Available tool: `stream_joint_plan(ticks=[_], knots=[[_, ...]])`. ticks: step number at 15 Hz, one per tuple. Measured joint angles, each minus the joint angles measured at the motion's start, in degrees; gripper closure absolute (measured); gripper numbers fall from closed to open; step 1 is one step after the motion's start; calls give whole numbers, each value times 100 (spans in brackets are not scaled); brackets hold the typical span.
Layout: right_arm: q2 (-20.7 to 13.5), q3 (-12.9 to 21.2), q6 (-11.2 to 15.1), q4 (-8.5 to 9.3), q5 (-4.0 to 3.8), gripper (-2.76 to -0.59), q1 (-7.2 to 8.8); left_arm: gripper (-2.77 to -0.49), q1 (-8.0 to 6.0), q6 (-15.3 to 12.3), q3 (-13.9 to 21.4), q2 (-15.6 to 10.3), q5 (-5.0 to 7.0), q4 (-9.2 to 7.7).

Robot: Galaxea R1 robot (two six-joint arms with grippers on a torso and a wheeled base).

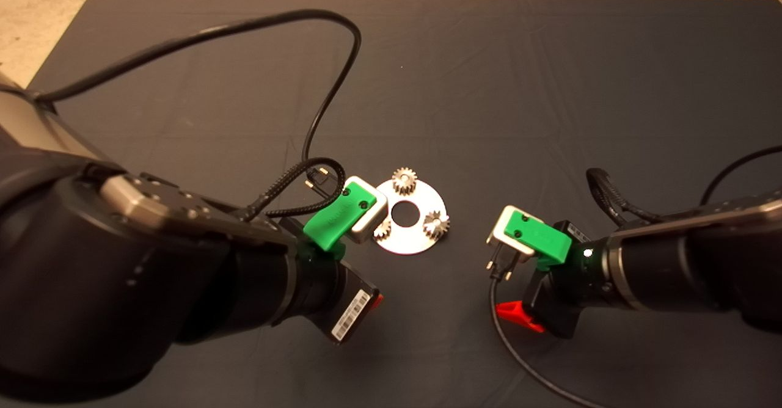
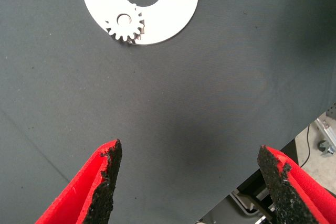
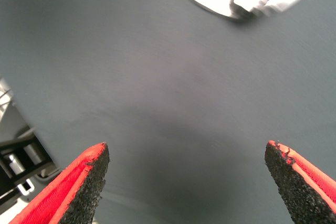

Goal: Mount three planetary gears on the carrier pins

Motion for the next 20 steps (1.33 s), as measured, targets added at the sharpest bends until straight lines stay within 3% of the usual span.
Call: stream_joint_plan(ticks=[2,4,5,6,8,9,11,13,15,20], knots=[[226,0,302,-31,72,-220,-11,-178,2,-17,38,-16,2,-2],[130,0,611,-54,0,-220,-104,-178,22,-20,55,-51,7,11],[112,0,702,-54,-8,-220,-179,-178,138,-17,57,-63,-3,91],[97,0,749,-56,-6,-220,-255,-178,393,-14,65,-122,-4,231],[52,3,812,-56,-3,-220,-413,-178,1126,30,66,-272,5,579],[44,3,834,-73,0,-220,-446,-178,1370,55,66,-328,11,684],[-35,5,853,-96,-4,-220,-490,-178,1413,121,68,-346,7,965],[-63,5,875,-103,-22,-220,-542,-178,1525,140,68,-335,5,1123],[-61,7,879,-105,-10,-220,-556,-178,1725,151,71,-330,7,1174],[-74,7,892,-111,-6,-220,-575,-178,1819,160,77,-254,5,1318]])
